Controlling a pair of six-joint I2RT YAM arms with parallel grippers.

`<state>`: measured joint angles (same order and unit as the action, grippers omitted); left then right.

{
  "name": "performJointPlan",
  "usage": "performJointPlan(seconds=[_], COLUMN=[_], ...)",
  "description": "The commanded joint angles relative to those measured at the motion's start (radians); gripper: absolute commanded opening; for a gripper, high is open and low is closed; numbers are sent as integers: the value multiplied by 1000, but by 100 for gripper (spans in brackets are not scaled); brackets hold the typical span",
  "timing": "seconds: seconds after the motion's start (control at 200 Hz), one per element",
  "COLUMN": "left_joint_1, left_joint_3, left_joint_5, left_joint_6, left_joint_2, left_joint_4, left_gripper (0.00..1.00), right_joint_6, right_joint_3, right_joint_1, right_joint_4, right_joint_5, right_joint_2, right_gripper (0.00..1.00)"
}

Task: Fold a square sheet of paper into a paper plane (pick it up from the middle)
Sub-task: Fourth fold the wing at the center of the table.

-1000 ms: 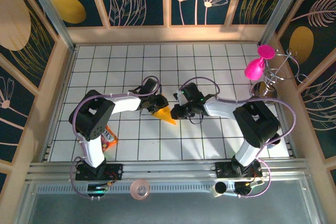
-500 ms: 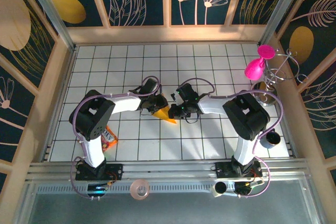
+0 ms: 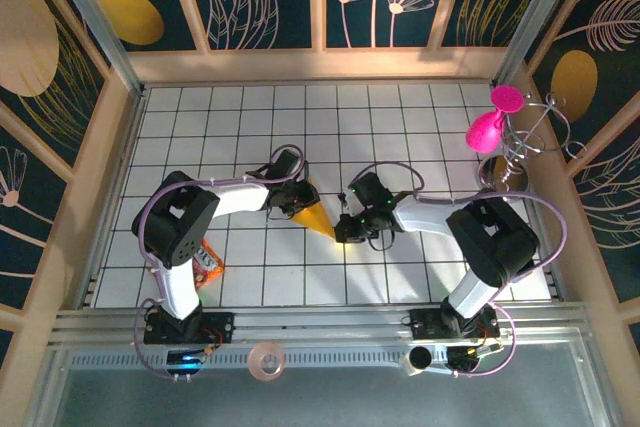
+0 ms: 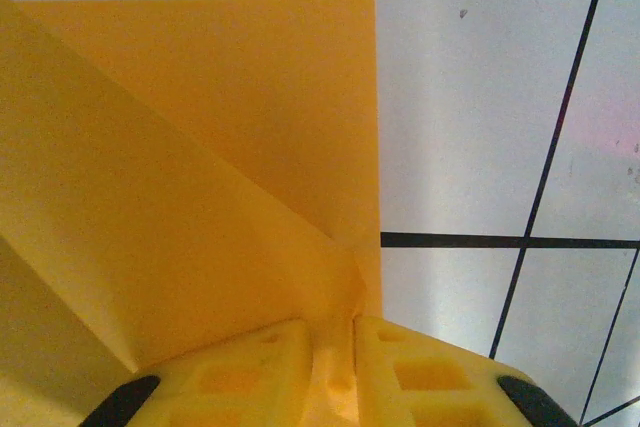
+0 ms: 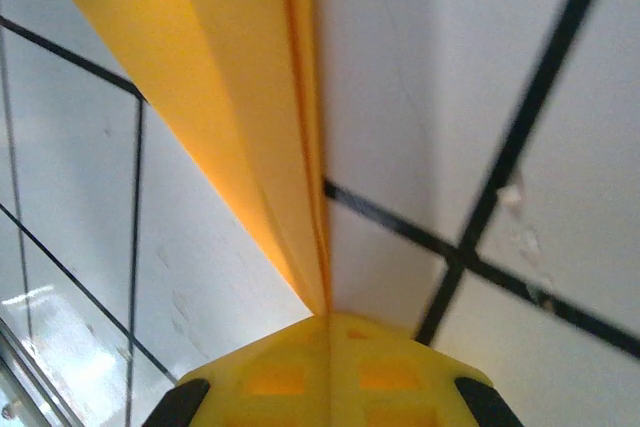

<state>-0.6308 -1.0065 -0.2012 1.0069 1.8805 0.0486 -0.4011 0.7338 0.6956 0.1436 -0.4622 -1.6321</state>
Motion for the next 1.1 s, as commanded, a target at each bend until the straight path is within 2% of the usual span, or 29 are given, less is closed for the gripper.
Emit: performJointPlan(seconds=[0.0,0.115,0.335,0.571,0.811,1.096], left_joint_1=[15,15,16,14,15,15], left_joint_3=[44,45,42,40,5,112], left_joint_5=[115,101,84,61,30,-8], left_joint_6=[0,-1,1,-4,-16,-4], left_joint_2=[72,62,50,32,-42,-155], left_joint_4=[140,124,112,95,16,-130], left_gripper=[21,21,19,18,22,23], right_joint_6=[24,-5,-67,-64,-58,-63], right_joint_3=[19,72,185,210,160,151], right_joint_1=[-6,-10,-4,-4,-4,-4], right_joint_4=[102,16,-66,-69,-38,-52], right_joint_5=[36,17,43,57,80,65], right_joint_2=[65,80,-91,-184,-181,-107], right_gripper=[0,0,0,0,0,0])
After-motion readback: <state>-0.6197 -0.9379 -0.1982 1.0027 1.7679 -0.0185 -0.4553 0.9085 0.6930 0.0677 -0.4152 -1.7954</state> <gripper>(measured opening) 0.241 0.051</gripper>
